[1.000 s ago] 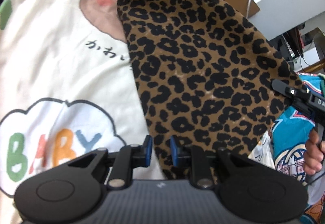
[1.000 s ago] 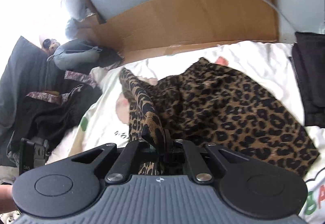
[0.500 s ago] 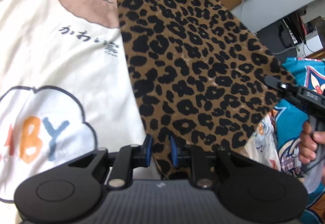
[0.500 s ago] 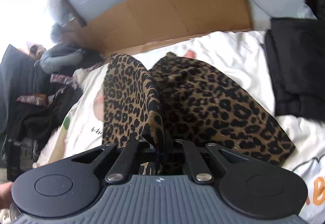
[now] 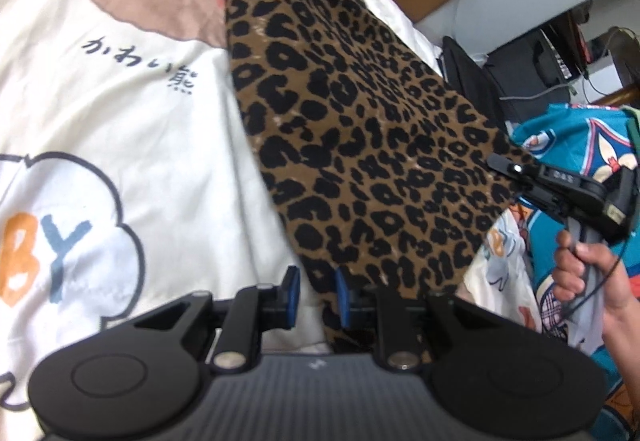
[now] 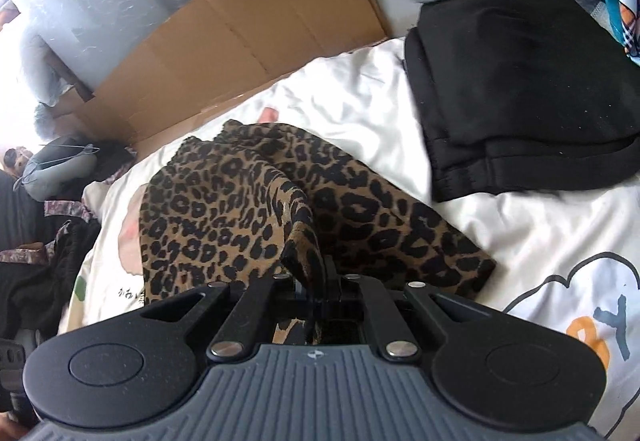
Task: Fold clothes
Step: 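Lift the leopard shorts with the left tool while the right tool holds the waistband edge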
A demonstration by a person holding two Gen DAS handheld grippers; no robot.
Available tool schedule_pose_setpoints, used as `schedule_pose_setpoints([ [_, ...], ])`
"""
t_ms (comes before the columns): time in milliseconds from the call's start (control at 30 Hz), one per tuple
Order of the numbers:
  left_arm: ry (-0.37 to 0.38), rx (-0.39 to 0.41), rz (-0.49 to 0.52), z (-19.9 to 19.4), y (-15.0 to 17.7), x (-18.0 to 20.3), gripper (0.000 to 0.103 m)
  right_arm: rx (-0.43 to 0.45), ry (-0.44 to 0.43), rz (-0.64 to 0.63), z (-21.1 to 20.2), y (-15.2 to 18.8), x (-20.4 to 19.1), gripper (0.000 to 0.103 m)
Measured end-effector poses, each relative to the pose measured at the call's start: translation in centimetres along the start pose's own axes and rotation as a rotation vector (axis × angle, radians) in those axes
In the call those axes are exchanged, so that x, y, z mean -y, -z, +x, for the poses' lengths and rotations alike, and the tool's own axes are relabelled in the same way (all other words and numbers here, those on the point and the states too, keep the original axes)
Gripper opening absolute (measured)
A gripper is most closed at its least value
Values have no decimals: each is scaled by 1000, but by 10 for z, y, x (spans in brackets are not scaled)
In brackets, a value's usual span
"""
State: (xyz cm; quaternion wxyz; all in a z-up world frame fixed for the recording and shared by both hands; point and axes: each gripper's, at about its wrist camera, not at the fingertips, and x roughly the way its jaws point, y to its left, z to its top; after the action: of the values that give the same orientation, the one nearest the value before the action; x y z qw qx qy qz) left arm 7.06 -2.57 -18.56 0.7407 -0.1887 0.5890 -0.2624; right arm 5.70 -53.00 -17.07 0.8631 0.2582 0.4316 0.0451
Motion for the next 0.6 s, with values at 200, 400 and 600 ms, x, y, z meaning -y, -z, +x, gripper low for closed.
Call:
schedule_pose_setpoints([
  [200, 22, -24, 1, -1, 11, -10, 21, 4, 40, 15, 3, -6, 13, 2],
  [400, 45, -37, 11, -4, 26, -18, 21, 8, 83, 31, 7, -12, 27, 2],
  [600, 73, -46, 27, -13, 30, -22, 22, 9, 123, 45, 12, -16, 40, 2],
])
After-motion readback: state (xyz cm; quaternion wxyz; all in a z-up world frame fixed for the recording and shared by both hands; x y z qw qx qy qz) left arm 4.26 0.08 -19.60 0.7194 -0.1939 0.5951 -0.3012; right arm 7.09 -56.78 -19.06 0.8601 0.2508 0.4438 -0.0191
